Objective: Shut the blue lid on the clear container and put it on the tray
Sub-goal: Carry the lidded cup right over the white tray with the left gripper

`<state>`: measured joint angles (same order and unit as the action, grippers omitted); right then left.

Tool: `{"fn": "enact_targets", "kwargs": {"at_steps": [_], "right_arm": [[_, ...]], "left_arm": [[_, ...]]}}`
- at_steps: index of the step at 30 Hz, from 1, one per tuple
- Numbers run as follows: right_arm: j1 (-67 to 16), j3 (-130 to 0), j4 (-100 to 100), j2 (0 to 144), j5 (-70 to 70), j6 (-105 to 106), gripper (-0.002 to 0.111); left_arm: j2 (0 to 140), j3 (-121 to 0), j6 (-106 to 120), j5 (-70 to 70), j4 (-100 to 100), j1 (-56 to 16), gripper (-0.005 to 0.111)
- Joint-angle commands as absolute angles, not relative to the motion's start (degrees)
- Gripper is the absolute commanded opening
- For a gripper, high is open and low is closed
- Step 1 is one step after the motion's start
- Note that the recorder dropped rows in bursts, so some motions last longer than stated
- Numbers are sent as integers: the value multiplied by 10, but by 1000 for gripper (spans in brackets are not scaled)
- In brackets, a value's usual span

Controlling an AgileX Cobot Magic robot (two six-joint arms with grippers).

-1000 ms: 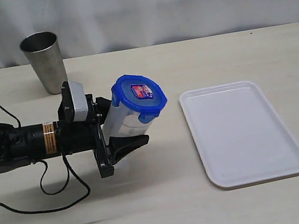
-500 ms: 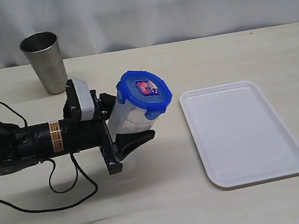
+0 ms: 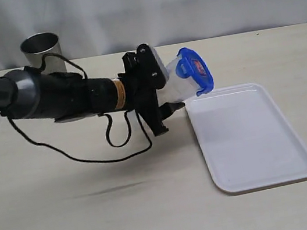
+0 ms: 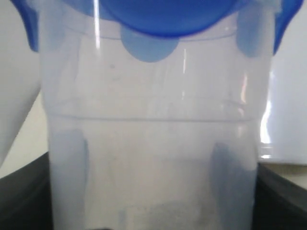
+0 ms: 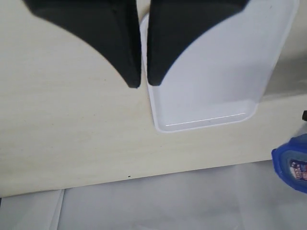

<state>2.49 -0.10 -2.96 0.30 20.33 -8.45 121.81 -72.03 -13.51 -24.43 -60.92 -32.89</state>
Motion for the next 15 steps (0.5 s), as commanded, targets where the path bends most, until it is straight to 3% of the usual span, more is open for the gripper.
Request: {"fn": "enact_targets", "kwargs": {"at_steps": [1, 7, 15], "right_arm": [[25, 0, -34, 0, 202, -87, 5], [25, 0, -34, 0, 202, -87, 5], [25, 0, -34, 0, 202, -87, 5]], "left_arm": [[1215, -792, -118, -65, -692, -386, 0], [1215, -820, -116, 177, -907, -473, 0], [1218, -820, 7, 324, -951, -527, 0]]}}
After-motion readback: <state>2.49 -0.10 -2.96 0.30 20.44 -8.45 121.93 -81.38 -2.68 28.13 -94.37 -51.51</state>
